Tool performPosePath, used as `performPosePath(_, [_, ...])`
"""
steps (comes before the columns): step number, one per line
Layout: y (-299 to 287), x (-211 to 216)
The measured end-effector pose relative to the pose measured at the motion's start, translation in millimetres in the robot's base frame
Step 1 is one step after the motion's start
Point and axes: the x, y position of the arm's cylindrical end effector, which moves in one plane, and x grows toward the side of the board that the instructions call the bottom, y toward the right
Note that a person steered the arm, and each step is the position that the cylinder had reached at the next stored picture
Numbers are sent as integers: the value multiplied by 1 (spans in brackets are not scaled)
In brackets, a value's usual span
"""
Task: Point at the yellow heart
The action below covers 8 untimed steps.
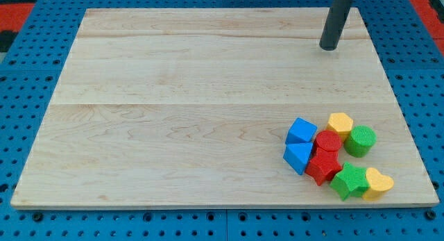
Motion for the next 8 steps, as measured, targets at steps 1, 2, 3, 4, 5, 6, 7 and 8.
performPosePath(1, [-5, -11])
performPosePath(2, [-4, -27])
performPosePath(3, [25, -28])
performPosePath(4, [51, -21])
performPosePath(5, [67, 8])
performPosePath(6, [73, 55])
performPosePath(7, [75, 102])
performPosePath(8, [77, 144])
